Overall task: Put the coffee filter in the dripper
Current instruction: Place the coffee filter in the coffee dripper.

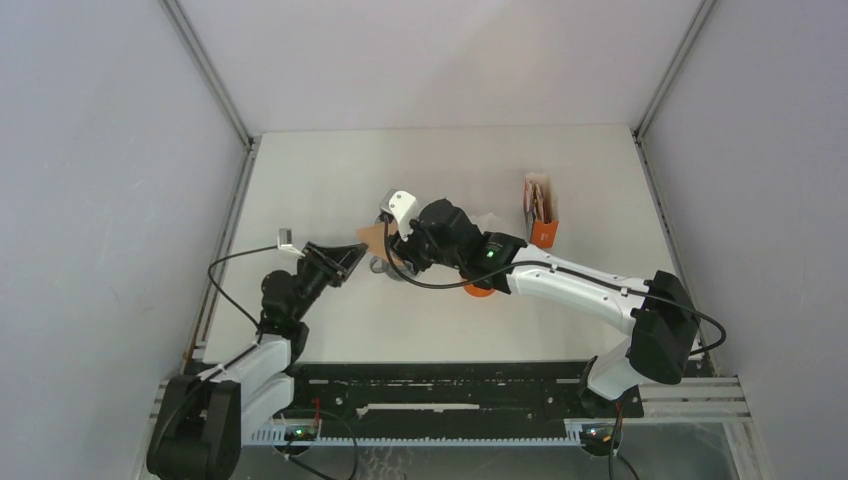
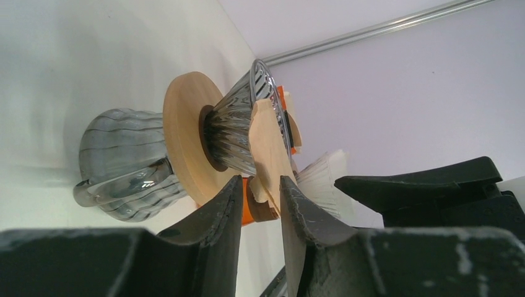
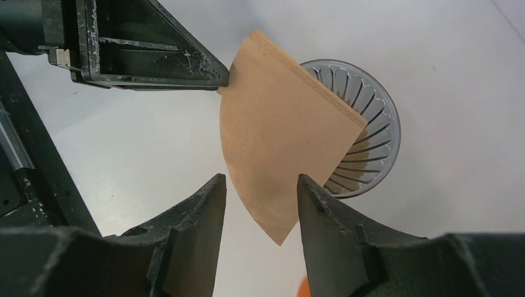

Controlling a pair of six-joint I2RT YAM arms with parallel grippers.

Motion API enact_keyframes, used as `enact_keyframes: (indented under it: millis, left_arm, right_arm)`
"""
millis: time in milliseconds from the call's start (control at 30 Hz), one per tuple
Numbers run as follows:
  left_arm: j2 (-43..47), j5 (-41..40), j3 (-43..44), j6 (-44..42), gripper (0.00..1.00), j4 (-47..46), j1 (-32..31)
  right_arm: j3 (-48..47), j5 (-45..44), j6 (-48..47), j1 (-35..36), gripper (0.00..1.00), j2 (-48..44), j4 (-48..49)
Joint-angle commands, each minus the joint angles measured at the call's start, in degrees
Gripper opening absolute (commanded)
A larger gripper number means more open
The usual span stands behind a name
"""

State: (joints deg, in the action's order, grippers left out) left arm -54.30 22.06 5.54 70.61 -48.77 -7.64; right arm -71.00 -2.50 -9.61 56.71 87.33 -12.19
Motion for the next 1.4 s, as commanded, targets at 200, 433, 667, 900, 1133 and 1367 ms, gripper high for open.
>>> enact_keyframes:
  millis: [200, 433, 667, 900, 1133, 1367]
  left_arm:
    - [-3.7, 3.7, 0.8, 2.8, 0.22, -11.2, 0.4]
    - [-0.8, 4.2, 1.4, 3.7, 0.12, -11.7, 0.3]
    - [0.7, 4.4, 3.3, 2.5, 0.04, -8.8, 0.0]
    - [0.0, 4.3, 4.5, 1.4, 0.00, -7.3, -1.0]
    - [0.4, 4.0, 5.2, 1.0, 0.00, -6.4, -2.0]
    - [1.8, 3.3, 5.9, 0.0, 0.00, -3.8, -2.7]
  right_arm:
    - [-2.4, -0.3, 0.7, -0.2, 0.54, -1.5, 1.3]
    - [-2.5, 0.1, 0.8, -0.1, 0.55, -1.7, 1.7]
    - [-4.6, 0.6, 1.3, -0.1, 0.54, -0.6, 0.7]
    - [-7.9, 1.2, 2.1, -0.4, 0.54, 1.6, -1.3]
    - [-10.7, 1.8, 2.1, -0.4, 0.55, 4.6, -2.4]
    - [-12.6, 1.6, 2.0, -0.4, 0.55, 7.0, -2.8]
